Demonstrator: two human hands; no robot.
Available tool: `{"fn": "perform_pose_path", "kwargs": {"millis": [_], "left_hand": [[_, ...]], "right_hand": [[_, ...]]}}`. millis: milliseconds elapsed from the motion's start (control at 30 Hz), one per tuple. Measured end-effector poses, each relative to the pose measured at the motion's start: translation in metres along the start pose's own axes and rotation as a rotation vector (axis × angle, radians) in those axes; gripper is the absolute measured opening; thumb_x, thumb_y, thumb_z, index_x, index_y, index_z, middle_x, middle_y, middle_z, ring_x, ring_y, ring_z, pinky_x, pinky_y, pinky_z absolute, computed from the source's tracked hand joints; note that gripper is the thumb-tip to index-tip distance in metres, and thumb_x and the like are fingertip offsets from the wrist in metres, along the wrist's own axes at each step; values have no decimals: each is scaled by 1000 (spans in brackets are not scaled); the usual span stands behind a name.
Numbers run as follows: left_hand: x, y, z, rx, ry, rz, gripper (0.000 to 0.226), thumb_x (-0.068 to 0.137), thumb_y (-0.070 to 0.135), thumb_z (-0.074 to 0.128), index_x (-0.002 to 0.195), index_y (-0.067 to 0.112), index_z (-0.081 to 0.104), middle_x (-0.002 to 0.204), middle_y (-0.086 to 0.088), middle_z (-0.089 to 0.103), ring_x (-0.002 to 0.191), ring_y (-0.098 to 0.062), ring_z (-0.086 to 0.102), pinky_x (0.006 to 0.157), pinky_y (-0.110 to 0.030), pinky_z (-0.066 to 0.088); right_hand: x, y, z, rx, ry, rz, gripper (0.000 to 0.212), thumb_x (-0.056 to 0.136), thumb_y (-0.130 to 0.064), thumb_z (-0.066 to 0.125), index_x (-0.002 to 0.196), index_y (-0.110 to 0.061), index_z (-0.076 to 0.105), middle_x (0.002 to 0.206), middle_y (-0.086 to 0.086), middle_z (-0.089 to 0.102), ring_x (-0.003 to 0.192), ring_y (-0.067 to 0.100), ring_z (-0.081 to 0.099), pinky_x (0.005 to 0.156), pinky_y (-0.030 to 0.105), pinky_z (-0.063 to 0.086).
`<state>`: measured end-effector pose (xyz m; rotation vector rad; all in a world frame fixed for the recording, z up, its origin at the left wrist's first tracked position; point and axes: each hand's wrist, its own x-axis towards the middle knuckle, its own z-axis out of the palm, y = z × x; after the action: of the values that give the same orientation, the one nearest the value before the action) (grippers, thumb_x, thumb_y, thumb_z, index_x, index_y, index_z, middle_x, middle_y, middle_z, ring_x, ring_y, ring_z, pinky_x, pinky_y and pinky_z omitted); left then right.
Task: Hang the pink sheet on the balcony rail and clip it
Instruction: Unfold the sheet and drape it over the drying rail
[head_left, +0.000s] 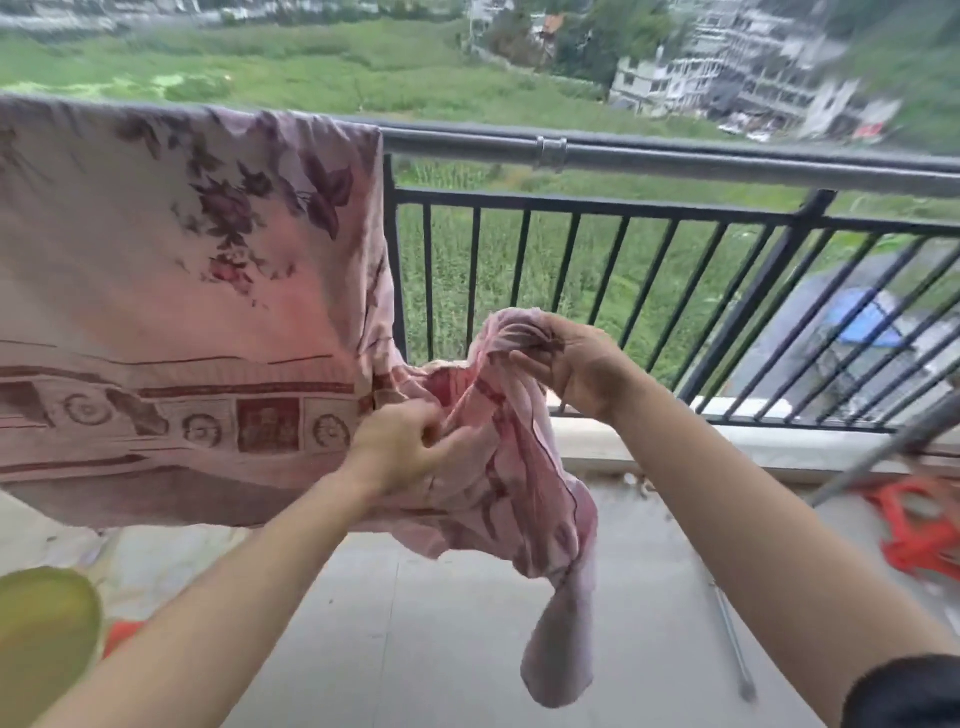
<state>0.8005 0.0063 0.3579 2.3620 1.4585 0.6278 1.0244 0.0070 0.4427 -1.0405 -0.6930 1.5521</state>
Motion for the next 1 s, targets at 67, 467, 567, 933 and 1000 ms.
{"fn": "perform_pose_path", "kwargs": {"millis": [67,467,567,933,1000], "left_hand": [[-19,13,23,19,-187,-53,62,69,85,50,89,27,60,83,10,63,78,-16,60,71,-37,52],[-38,43,54,-161,332,-552,27,98,17,41,117,23,60,109,-9,66,100,-32,61,82,-39,48],[-40,54,15,159,622,-339,37,87,-3,50,119,8,66,107,-16,66,97,-37,61,83,-43,50],[-79,144,-39,165,901,-427,21,94,25,44,94,8,56,70,-8,58,70,-39,59,58,-30,25],[-88,148,-35,208,839,-425,20,92,27,48,94,10,57,69,-10,61,71,-39,60,59,-30,29]], "right_hand": [[0,3,19,-10,-35,19,31,104,-15,45,117,7,61,100,16,70,84,20,73,74,24,61],[5,-6,-57,-612,155,-100,42,105,-29,43,94,5,64,91,22,73,76,36,74,66,47,62],[30,9,-106,-502,325,62,31,93,-26,47,99,-2,67,93,22,71,80,37,73,69,49,62],[7,-69,-58,280,-285,-12,20,89,4,39,106,2,48,77,8,59,60,15,55,55,24,52],[-10,-101,-62,469,-533,-110,26,75,7,43,96,-4,51,80,6,58,66,15,51,63,22,44]]}}
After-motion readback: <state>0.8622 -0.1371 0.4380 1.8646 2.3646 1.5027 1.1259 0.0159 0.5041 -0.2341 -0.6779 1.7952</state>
